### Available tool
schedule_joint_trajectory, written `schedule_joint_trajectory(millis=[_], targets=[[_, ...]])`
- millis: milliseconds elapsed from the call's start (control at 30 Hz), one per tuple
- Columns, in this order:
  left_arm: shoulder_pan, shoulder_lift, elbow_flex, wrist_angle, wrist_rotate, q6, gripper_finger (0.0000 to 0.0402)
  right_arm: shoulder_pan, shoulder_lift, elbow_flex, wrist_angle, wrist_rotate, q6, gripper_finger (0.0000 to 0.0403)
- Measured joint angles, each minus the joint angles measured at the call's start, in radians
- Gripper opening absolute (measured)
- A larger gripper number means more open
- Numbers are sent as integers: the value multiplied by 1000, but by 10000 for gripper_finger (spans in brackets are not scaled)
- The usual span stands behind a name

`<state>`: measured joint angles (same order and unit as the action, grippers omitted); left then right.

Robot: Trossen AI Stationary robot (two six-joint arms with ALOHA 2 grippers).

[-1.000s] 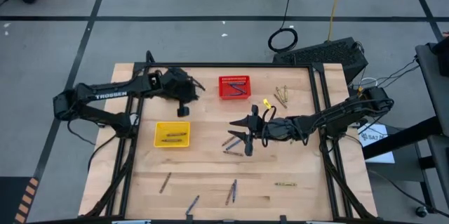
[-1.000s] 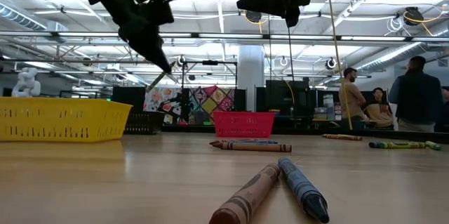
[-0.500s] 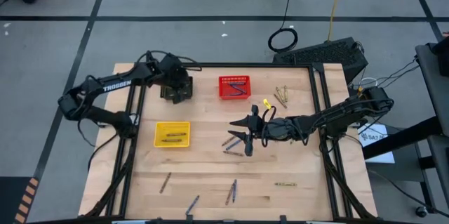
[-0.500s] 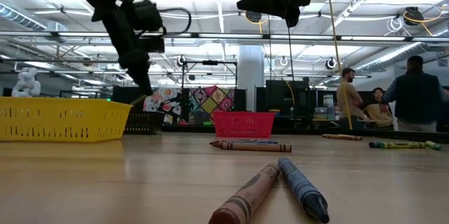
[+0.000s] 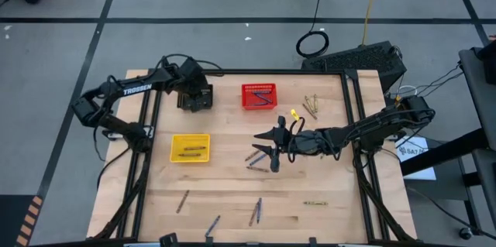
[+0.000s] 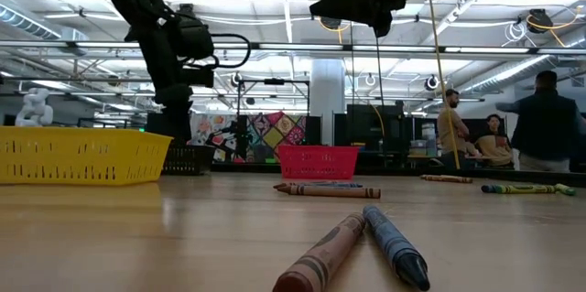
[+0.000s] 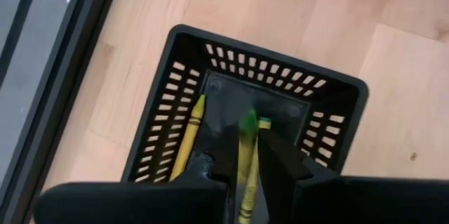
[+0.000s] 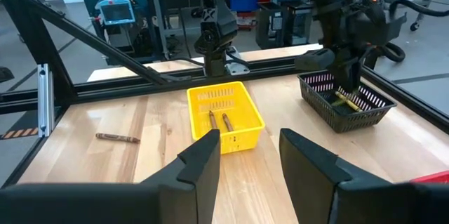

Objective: Sort crayons
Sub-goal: Put the green crayon into the black basket, then put the brown crayon into the yellow basket

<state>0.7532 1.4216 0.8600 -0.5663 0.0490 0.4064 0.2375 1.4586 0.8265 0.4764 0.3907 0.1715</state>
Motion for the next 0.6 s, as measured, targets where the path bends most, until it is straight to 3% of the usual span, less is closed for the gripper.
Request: schedule_joint_trajectory(millis=[333, 500, 600], targets=[[-17, 0, 37, -46, -40, -38, 68, 0, 0, 1, -12, -5, 22, 135], [-74, 0, 116, -162, 14, -61, 68, 0, 1, 1, -97, -108, 109, 135], [-132, -1, 148, -214, 30, -62, 68, 10, 1, 1, -154, -115, 160, 135]])
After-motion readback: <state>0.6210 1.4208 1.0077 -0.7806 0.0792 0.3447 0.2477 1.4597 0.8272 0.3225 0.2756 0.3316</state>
